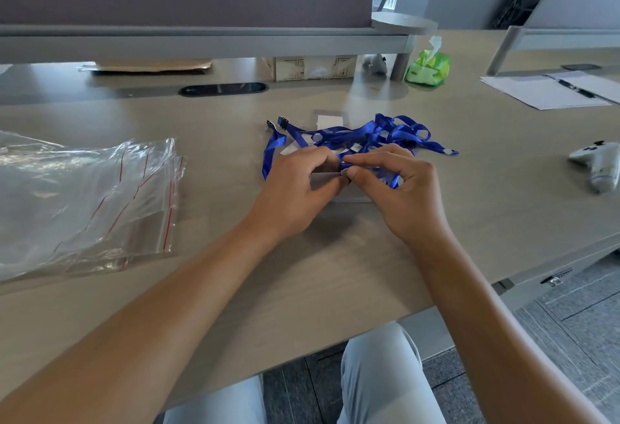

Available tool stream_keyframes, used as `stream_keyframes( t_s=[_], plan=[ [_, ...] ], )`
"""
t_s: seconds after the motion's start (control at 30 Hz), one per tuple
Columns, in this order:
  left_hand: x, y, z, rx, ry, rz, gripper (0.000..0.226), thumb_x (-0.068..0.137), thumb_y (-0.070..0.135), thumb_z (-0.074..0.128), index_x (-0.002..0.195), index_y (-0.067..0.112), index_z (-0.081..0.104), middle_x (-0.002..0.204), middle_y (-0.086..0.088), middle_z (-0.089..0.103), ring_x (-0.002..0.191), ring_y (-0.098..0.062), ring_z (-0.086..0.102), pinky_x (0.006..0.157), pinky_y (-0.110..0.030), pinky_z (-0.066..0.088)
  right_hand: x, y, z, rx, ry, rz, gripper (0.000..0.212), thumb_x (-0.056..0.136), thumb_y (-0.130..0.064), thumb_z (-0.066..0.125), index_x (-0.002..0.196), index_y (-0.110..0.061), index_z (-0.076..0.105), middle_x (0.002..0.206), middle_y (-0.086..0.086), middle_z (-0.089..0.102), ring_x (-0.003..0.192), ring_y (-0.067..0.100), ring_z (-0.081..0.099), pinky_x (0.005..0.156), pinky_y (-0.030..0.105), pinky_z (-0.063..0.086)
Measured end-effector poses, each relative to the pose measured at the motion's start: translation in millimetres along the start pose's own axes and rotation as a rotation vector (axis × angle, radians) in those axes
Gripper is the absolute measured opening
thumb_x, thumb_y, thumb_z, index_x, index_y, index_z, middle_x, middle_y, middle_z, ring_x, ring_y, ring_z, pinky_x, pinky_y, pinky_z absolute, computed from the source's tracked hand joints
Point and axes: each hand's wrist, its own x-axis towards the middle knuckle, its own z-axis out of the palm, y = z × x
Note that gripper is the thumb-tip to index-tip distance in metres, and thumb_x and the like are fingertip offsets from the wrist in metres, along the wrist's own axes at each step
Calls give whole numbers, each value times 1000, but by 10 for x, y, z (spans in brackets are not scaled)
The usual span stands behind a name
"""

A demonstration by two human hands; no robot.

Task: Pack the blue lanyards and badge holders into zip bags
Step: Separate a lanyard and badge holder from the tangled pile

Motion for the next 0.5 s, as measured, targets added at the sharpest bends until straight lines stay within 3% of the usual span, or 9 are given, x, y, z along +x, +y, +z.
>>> stream_keyframes(
  t_s=[0.1, 0.23, 0.33, 0.43, 0.5],
  plan=[
    [-14, 16, 1, -22, 6, 0, 11, 90, 13, 74, 101, 10, 74, 87, 23, 61, 90, 15, 59, 70, 0, 38, -1, -7, 2, -8, -1, -3, 16, 88, -14, 80, 103, -18, 82, 95, -4, 74, 98, 17, 64, 87, 39, 51],
    [-17, 29, 9, -7, 9, 15, 15, 91, 20, 75, 104, 13, 74, 86, 25, 60, 87, 13, 58, 69, -1, 38, -7, -29, -9, 12, -2, 10, 16, 87, -13, 82, 102, -16, 82, 94, -1, 73, 90, 4, 61, 82, 24, 48],
    [-10, 17, 10, -2, 1, 19, 13, 92, 19, 74, 103, 11, 74, 85, 23, 59, 86, 13, 57, 70, -1, 38, -8, -33, -10, 2, -1, 10, 15, 88, -13, 80, 103, -17, 82, 94, -2, 73, 89, 4, 60, 81, 25, 49],
    [-13, 5, -6, -4, 6, -6, 12, 92, 21, 73, 99, 11, 73, 85, 21, 60, 86, 13, 57, 70, -2, 38, -6, -38, 2, 7, 26, 26, 16, 96, -13, 71, 108, -19, 80, 98, -7, 74, 91, 10, 64, 80, 30, 54],
    [-2, -29, -31, -11, 32, -42, 13, 93, 25, 72, 95, 12, 70, 87, 16, 64, 89, 6, 61, 72, -5, 39, 3, -64, 6, 111, 61, 86, 23, 101, -5, 58, 115, -14, 74, 104, -2, 75, 93, 11, 67, 76, 18, 53]
  ],
)
